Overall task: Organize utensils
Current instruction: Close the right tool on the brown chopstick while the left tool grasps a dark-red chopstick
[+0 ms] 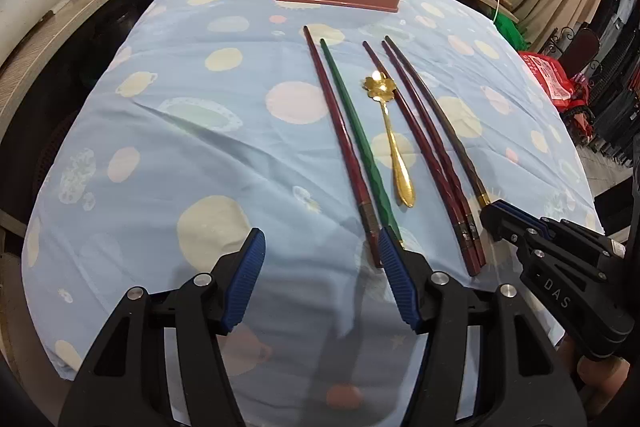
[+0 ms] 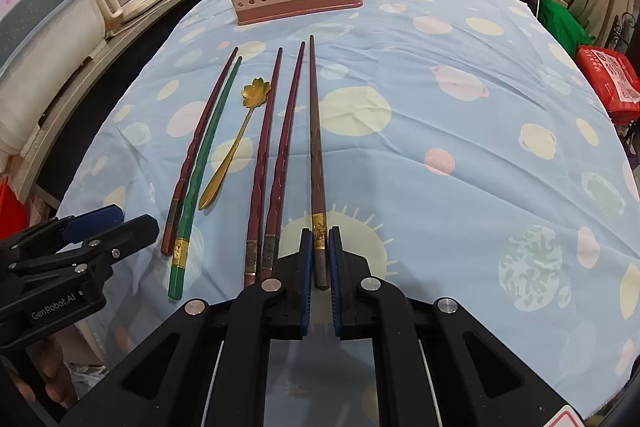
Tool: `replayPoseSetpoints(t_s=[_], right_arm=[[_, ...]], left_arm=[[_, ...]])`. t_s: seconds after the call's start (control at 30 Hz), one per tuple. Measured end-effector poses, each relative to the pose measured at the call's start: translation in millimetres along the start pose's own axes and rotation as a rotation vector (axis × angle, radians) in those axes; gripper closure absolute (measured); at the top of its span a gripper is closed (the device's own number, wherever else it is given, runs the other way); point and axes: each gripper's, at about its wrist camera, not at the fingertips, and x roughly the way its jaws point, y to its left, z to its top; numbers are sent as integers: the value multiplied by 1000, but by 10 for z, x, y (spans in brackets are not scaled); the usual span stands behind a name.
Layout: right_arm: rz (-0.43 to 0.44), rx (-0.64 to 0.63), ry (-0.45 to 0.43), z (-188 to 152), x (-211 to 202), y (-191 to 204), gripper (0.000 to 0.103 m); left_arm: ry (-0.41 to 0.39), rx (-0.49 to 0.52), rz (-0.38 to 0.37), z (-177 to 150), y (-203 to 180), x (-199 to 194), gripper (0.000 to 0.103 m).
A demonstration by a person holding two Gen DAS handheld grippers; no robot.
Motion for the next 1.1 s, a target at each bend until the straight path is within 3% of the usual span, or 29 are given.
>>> replayPoseSetpoints(t_s=[0.77, 0.83, 1.03, 1.1], right_arm=[[12, 23, 3, -5, -13, -62, 96], [10, 20, 3, -4, -14, -59, 96], [10, 19, 2, -17, -17, -47, 96], [9, 18, 1, -26, -20, -41, 96]], left_arm=[[1, 10, 66, 64, -47, 129, 51], [-4, 15, 67, 64, -50, 131, 54], [-9, 32, 45, 56, -60, 116, 79], [-6, 33, 27, 47, -55, 110, 92]])
